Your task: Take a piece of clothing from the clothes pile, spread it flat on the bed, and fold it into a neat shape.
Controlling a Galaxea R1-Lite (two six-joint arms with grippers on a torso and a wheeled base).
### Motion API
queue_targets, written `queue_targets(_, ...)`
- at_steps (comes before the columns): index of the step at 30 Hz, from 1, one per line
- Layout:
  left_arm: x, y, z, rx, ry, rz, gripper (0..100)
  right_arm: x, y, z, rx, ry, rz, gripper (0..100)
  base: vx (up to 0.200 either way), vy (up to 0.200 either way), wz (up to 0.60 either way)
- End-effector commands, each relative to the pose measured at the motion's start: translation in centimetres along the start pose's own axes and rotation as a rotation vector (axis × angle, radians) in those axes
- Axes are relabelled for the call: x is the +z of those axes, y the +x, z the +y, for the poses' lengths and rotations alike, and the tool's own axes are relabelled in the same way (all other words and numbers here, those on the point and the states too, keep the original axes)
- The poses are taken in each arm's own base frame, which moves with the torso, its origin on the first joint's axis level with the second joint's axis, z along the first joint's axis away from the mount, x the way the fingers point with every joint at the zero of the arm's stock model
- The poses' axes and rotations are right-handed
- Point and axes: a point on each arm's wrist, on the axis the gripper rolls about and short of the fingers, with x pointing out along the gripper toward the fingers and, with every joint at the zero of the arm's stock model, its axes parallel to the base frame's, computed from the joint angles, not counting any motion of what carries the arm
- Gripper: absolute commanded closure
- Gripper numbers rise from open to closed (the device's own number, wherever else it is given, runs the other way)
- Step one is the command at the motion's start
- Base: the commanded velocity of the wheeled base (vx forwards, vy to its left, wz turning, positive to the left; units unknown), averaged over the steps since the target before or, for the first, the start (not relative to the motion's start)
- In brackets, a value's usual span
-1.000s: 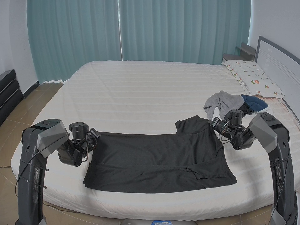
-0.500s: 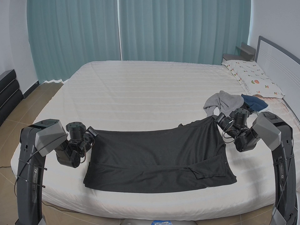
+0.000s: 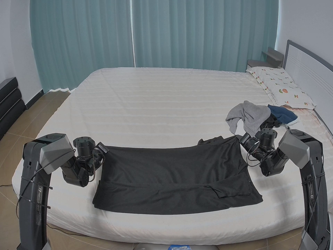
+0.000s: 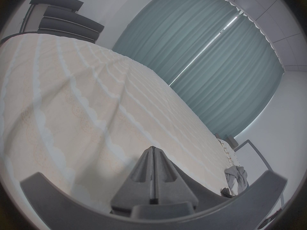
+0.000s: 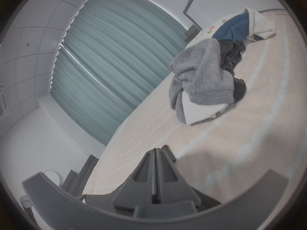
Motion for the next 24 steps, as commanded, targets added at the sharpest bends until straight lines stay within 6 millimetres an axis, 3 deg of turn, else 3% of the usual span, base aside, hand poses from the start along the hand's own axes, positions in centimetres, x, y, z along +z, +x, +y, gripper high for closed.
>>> queue_targets(1, -0.2, 0.2, 0.1, 0.000, 0.005, 0.004, 100, -1.5, 0.1, -1.3, -0.027, 0.008, 0.032, 100, 0.000, 0.000, 0.00)
queue_targets(6, 0.0, 0.5, 0.0, 0.014, 0.002, 0.032, 100, -1.8, 0.2, -1.7, -0.030, 0.011, 0.035, 100, 0.000, 0.000, 0.00)
queue_targets(7, 0.1, 0.6, -0.1, 0.017, 0.002, 0.033, 0, -2.1, 0.1, -2.0, -0.035, 0.014, 0.043, 100, 0.000, 0.000, 0.00)
queue_targets(10, 0.1, 0.8, -0.1, 0.028, 0.002, 0.043, 0, -2.9, 0.3, -2.1, -0.036, 0.017, 0.057, 100, 0.000, 0.000, 0.00)
queue_targets(21, 2.0, 1.6, -2.5, 0.058, 0.045, 0.087, 0, -2.0, 0.1, -1.7, -0.029, 0.094, 0.045, 100, 0.000, 0.000, 0.00)
queue_targets(24, 1.4, 2.3, -2.4, 0.078, 0.044, 0.123, 0, -2.1, 0.1, -1.8, -0.032, 0.096, 0.045, 100, 0.000, 0.000, 0.00)
